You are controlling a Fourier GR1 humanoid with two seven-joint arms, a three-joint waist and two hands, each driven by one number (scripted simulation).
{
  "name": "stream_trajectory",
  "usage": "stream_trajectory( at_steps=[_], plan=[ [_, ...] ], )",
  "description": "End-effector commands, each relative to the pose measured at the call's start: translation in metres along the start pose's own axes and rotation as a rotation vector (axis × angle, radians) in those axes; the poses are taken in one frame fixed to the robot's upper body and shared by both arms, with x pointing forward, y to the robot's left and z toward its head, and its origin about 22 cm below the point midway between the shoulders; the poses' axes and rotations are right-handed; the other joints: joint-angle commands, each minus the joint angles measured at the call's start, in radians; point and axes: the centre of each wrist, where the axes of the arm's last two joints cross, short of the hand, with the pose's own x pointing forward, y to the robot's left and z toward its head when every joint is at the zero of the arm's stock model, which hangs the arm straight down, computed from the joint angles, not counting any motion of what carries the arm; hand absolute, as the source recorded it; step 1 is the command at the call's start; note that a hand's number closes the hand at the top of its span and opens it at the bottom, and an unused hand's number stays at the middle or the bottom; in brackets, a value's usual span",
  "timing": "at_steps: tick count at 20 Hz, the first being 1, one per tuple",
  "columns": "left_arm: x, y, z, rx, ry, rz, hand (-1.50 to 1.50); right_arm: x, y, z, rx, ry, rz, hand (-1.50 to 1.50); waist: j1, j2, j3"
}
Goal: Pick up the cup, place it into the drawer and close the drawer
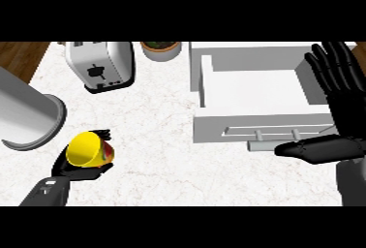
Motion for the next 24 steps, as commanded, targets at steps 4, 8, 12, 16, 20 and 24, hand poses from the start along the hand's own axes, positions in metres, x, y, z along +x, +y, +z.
stream_trajectory(
  at_steps=[4,8,12,16,20,24],
  plan=[
    [0.003,-0.007,-0.01,0.062,-0.312,-0.085,1.5,0.007,-0.012,0.003,0.014,-0.003,0.014,-1.5,-0.005,-0.002,0.001],
    [0.015,-0.007,-0.028,0.147,-0.411,-0.091,1.5,-0.004,0.004,-0.001,-0.018,0.003,-0.002,-1.5,0.013,-0.003,0.002],
    [-0.003,-0.046,-0.037,0.425,-0.418,-0.087,1.5,0.003,-0.003,0.004,-0.021,-0.001,0.009,-1.5,0.011,-0.005,0.003],
    [0.009,-0.073,-0.073,0.394,-0.51,0.011,1.5,0.002,-0.003,0.005,-0.011,-0.007,0.002,-1.5,0.006,-0.006,0.003],
    [0.033,-0.059,-0.089,0.235,-0.538,0.047,1.5,-0.003,-0.013,0.012,-0.017,0.027,0.02,-1.5,0.021,-0.013,0.006],
    [0.074,-0.081,-0.134,0.161,-0.569,0.014,1.5,-0.009,-0.006,0.009,-0.045,0.021,0.025,-1.5,0.033,-0.016,0.007]
  ],
)
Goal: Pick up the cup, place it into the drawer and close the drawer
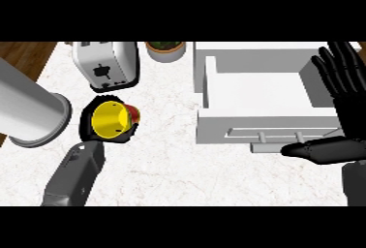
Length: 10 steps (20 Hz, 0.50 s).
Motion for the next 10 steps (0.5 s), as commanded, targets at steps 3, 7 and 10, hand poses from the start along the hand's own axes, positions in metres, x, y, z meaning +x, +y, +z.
stream_trajectory(
  at_steps=[3,7,10],
  plan=[
    [0.029,-0.058,-0.065,-0.133,-0.112,0.06,1.5,-0.003,-0.005,0.006,-0.024,0.001,0.006,-1.5,0.01,-0.005,0.002],
    [0.062,-0.108,-0.105,-0.236,-0.111,0.085,1.5,-0.002,-0.006,-0.001,-0.034,0.007,0.017,-1.5,0.017,-0.008,0.002],
    [0.098,-0.135,-0.137,-0.252,-0.121,0.074,1.5,-0.007,-0.006,0.0,-0.028,-0.005,0.019,-1.5,0.013,-0.008,0.002]
  ],
)
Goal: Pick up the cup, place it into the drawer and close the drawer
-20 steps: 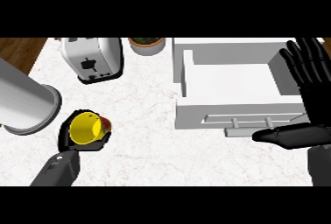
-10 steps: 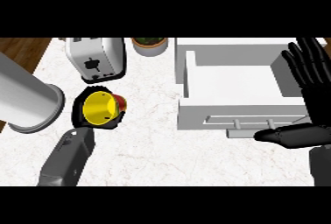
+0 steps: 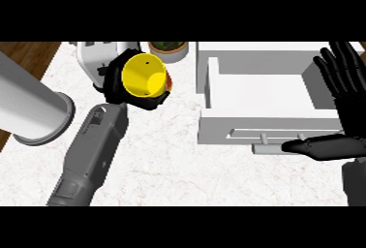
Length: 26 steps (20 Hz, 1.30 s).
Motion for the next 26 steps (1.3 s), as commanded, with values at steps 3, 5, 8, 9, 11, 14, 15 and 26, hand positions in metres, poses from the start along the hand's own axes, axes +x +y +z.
stream_trajectory(
  at_steps=[3,5,8,9,11,14,15,26],
  plan=[
    [0.043,-0.062,-0.056,-0.048,0.006,-0.022,1.5,0.01,0.002,0.005,0.003,-0.005,-0.009,-1.5,-0.019,0.0,-0.001],
    [0.063,-0.077,-0.084,-0.05,0.002,-0.054,1.5,-0.007,0.0,0.0,-0.001,-0.012,-0.005,-1.5,-0.018,0.006,0.0],
    [0.084,-0.103,-0.112,-0.055,0.041,-0.082,1.5,0.009,0.007,0.005,0.004,-0.013,0.006,-1.5,-0.034,0.007,-0.001],
    [0.081,-0.109,-0.105,-0.054,0.052,-0.085,1.5,0.005,0.003,0.004,-0.002,-0.015,0.008,-1.5,-0.029,0.007,-0.001],
    [0.077,-0.113,-0.117,-0.053,0.084,-0.126,1.5,-0.008,-0.002,-0.002,0.006,-0.014,0.004,-1.5,-0.035,0.014,0.0],
    [0.081,-0.135,-0.126,-0.013,0.174,-0.172,1.5,0.006,0.01,-0.009,0.023,-0.033,-0.006,-1.5,-0.067,0.017,0.0],
    [0.092,-0.143,-0.138,-0.035,0.209,-0.178,1.5,-0.004,0.009,-0.009,0.048,-0.017,-0.01,-1.5,-0.065,0.02,0.001],
    [0.036,-0.127,-0.103,-0.134,0.42,-0.324,1.5,0.011,0.015,-0.021,0.079,-0.069,-0.024,-1.5,-0.146,0.044,0.001]
  ],
)
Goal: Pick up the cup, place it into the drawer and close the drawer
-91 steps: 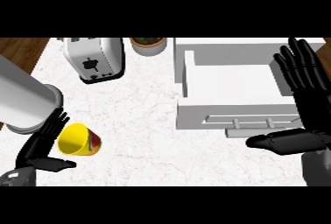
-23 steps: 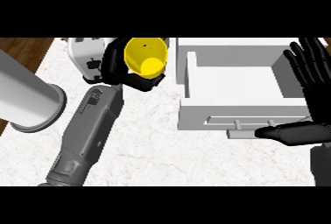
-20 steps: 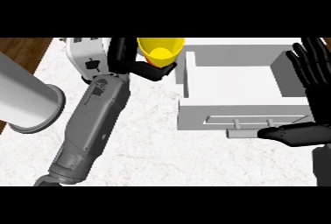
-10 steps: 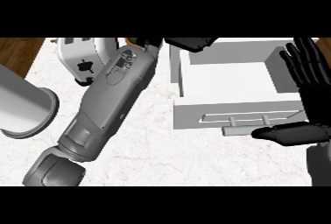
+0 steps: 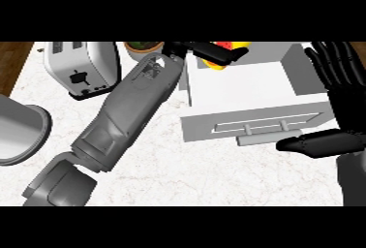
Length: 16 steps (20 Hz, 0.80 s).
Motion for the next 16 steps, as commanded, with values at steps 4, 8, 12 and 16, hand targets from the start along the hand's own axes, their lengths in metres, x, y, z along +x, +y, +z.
stream_trajectory(
  at_steps=[4,8,12,16],
  plan=[
    [-0.02,-0.003,0.007,-0.109,0.114,-0.07,1.5,0.003,0.004,-0.014,0.046,-0.023,-0.011,-1.5,-0.056,0.015,0.0],
    [-0.043,-0.003,0.021,-0.116,0.107,-0.084,-1.5,0.001,0.006,-0.012,0.09,-0.027,-0.013,-1.5,-0.081,0.017,0.0],
    [-0.031,-0.004,0.015,-0.065,0.067,0.03,-1.5,0.0,0.025,-0.024,0.199,-0.051,-0.11,-1.5,-0.095,0.032,0.0],
    [-0.026,-0.004,0.015,-0.051,-0.006,0.169,-1.5,0.003,0.045,-0.026,0.381,-0.095,-0.186,1.5,-0.102,0.03,-0.002]
  ],
)
